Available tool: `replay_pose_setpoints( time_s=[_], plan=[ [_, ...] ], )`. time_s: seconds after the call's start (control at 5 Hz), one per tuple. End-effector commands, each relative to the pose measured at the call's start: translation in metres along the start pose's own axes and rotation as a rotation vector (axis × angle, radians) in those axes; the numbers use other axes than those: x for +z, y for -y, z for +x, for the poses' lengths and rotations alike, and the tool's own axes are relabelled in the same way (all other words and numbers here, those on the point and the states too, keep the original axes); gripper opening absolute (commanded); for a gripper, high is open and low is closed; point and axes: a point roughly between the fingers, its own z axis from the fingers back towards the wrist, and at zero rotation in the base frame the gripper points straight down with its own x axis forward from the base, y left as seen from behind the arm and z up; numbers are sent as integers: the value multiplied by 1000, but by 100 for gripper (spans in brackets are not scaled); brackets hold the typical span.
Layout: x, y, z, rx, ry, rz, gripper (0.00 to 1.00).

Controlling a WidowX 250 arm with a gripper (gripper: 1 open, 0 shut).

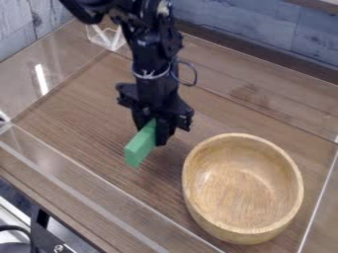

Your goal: Put green stick into wooden bowl

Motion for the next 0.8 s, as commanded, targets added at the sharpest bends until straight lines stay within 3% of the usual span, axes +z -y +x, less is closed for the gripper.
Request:
replay_pose_setpoints(
  time_s=[0.0, 0.6],
  plan=[
    [22, 20, 15, 4, 66, -17, 0],
    [19, 109, 24, -16, 68, -58, 0]
  ],
)
